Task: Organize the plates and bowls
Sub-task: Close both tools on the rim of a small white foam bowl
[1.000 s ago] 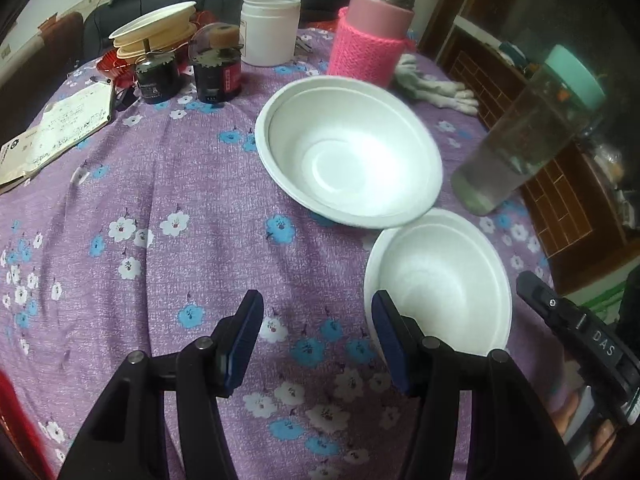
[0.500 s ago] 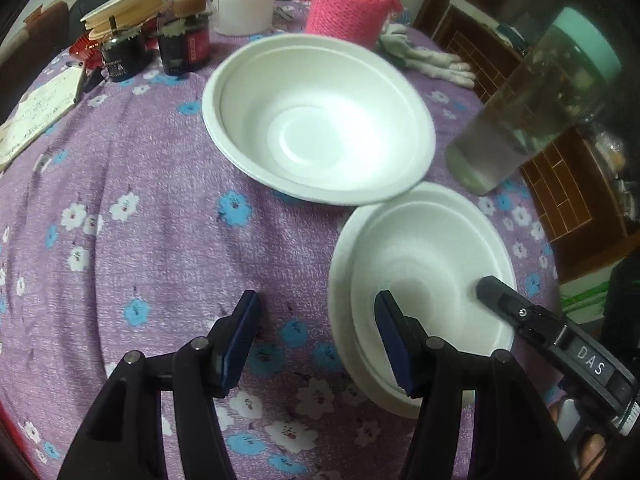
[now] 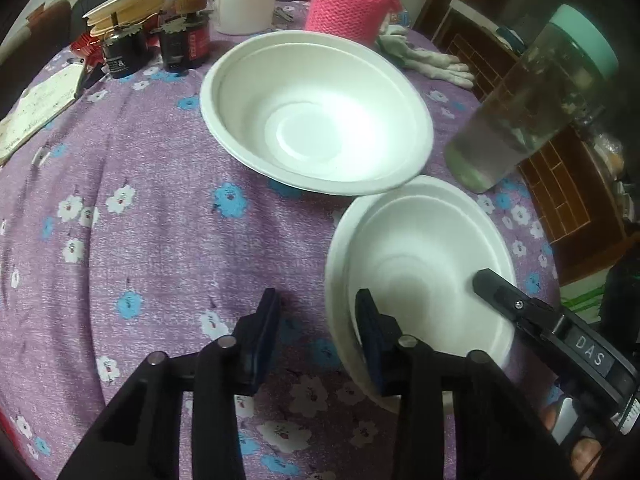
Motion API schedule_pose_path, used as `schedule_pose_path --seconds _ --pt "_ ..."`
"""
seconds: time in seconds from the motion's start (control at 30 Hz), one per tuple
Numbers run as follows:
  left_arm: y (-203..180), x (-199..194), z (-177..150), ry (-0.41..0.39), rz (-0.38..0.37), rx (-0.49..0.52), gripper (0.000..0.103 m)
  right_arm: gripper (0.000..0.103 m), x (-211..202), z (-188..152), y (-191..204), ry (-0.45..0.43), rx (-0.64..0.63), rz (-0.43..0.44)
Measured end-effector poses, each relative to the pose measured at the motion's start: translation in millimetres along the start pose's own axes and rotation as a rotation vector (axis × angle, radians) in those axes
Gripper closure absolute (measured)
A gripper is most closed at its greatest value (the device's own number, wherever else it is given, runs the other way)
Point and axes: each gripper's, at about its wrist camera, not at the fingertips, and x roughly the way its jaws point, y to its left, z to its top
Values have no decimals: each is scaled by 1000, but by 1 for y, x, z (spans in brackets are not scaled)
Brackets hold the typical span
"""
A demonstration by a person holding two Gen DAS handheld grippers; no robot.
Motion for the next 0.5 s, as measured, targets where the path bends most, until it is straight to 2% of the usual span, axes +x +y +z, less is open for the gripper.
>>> schedule_pose_path --seconds 0.07,0.13,0.17,0.3,0.5 --pt "-3 -1 -1 -5 -12 11 75 80 1 0 0 8 4 20" --pt "-7 -2 -3 -6 -24 25 88 85 1 -1 2 4 -9 23" --pt "-8 -3 -4 -6 -26 31 90 88 1 -1 4 1 -18 26" --pt "-8 -5 -8 -16 -18 37 91 91 7 -6 10 36 -38 39" --pt "14 -27 -18 -41 4 12 92 91 5 -21 30 62 -81 68"
